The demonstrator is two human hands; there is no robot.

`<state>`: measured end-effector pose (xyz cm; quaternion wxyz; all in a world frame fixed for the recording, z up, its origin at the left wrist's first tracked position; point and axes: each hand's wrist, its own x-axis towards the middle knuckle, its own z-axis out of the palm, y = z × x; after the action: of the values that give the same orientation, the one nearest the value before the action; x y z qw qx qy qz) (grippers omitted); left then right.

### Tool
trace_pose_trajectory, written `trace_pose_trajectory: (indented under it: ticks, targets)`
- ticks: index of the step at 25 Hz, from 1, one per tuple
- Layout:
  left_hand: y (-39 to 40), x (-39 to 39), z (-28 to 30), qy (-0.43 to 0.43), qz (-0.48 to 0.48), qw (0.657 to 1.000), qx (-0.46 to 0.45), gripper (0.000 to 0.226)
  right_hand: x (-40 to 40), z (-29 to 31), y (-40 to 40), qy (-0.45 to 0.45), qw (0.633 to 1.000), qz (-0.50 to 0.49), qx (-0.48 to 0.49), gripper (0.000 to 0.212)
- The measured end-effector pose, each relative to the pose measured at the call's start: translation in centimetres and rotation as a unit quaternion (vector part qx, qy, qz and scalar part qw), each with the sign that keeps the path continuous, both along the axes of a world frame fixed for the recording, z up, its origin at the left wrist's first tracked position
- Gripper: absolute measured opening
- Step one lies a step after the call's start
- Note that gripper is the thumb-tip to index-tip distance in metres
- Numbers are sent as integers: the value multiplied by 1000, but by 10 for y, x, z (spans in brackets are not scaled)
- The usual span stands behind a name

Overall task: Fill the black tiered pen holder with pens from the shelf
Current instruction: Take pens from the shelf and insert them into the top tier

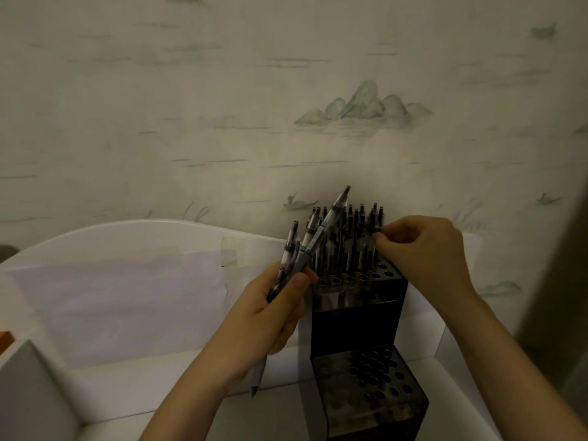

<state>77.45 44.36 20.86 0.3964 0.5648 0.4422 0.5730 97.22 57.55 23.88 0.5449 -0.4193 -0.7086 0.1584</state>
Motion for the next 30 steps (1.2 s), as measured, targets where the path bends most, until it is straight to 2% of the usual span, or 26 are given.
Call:
trace_pose_trajectory:
  ticks: [3,5,8,9,11,14,18,21,23,27,30]
  targets:
    - [2,1,3,-2,-5,1000,1,32,6,5,2,-33,999,1,-40,9]
    - [3,3,4,4,-7,1000,1,34,7,6,-3,-47,999,-16,-9,11]
    - [3,4,3,16,-8,1000,-2,34,2,8,-18,8,996,-13,90,6]
    - [3,5,2,17,-10,1000,-4,34,-1,9,-22,40,996,19,82,4]
    - [3,7,1,15,-18,1000,-7,35,-9,13,-28,103,987,122,-17,7]
    - [2,12,0,14,-28,999,-16,37,-17,16,-35,178,938,249,-163,8]
    - [0,14,-1,29,-28,999,-17,40,-14,16,-38,255,896,298,-206,19]
    - [-1,13,-1,34,-11,999,-15,39,0,25,-32,339,883,264,-186,10]
    - [-1,11,-1,37,-5,999,-15,38,13,31,-26,357,904,200,-124,6]
    - [0,11,-3,36,-6,999,-14,37,28,32,-18,261,963,67,16,8]
    - [2,12,-4,28,-8,999,-20,33,27,21,-11,179,982,17,52,11]
